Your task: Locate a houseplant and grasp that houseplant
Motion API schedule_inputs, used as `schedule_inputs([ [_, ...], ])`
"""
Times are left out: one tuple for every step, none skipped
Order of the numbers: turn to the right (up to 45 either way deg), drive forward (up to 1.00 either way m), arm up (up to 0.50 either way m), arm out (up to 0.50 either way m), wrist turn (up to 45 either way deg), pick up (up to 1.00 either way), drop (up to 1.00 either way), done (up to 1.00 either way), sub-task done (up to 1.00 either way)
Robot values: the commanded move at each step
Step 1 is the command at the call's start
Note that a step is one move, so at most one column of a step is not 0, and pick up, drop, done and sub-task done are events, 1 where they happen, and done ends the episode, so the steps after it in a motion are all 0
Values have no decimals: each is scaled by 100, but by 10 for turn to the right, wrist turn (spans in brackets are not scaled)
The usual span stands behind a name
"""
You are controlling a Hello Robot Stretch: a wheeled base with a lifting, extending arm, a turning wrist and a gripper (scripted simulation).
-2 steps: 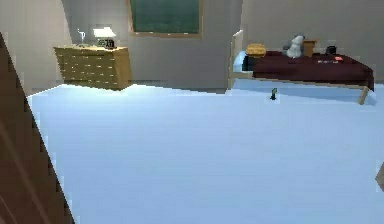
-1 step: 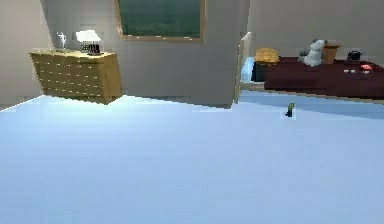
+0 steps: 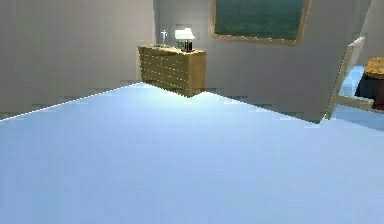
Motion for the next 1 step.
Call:
schedule_inputs([
  [0, 100, 0, 0, 0, 0, 0, 0, 0],
])
